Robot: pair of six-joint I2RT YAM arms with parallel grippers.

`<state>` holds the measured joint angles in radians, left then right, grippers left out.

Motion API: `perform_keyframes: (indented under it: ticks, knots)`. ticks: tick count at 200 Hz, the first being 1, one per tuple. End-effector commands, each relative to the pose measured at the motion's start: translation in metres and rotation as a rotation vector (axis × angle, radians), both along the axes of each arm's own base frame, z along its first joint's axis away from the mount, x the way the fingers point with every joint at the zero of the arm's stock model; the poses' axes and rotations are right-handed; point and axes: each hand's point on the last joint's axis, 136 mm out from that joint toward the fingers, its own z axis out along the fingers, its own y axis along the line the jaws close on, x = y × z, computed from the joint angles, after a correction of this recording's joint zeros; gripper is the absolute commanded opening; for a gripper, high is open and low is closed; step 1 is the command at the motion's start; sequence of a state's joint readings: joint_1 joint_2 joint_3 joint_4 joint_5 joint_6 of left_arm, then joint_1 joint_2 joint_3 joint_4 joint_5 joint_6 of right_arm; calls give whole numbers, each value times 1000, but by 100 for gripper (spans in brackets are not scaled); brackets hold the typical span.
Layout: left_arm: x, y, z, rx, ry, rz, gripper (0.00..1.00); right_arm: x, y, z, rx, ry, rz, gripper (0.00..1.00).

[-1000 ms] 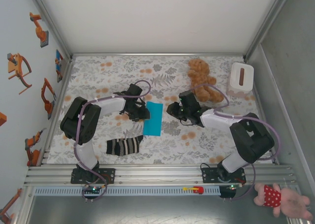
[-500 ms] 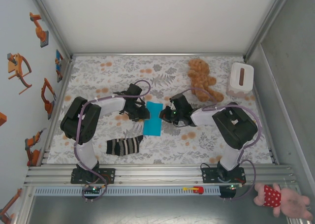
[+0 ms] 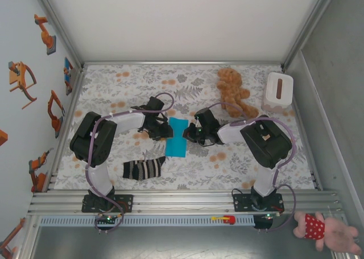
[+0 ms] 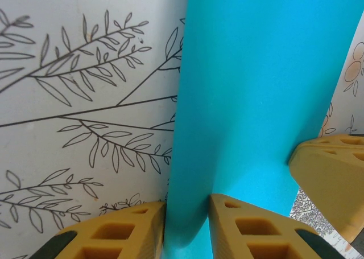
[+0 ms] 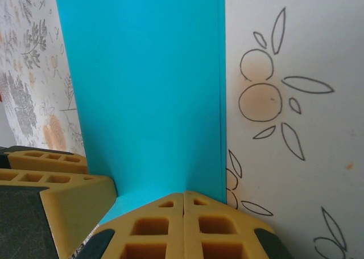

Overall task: Fold a paper plane with a square sheet of paper (pick it up from the middle)
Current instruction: Hold the square sheet of paper at the center of the table, then first fold the square sheet of paper in half at the center of the table.

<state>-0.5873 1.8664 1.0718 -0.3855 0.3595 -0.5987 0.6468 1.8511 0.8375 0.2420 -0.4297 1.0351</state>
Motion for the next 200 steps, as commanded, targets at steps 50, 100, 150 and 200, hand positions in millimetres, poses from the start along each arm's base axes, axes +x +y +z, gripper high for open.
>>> perform_keyframes:
  ticks: [50,100,150,200]
  knots:
    - [29,22,33,56,-153,100,35,-33,-40,-67,-270,176,81,0]
    - [43,30,92,-95,-223,183,42,-25,-43,-66,-331,155,193,0]
    - [25,-15,86,-302,-111,158,26,-25,-42,-69,-324,167,224,0]
    - [12,-37,61,-269,-27,136,13,-28,-44,-76,-329,189,206,0]
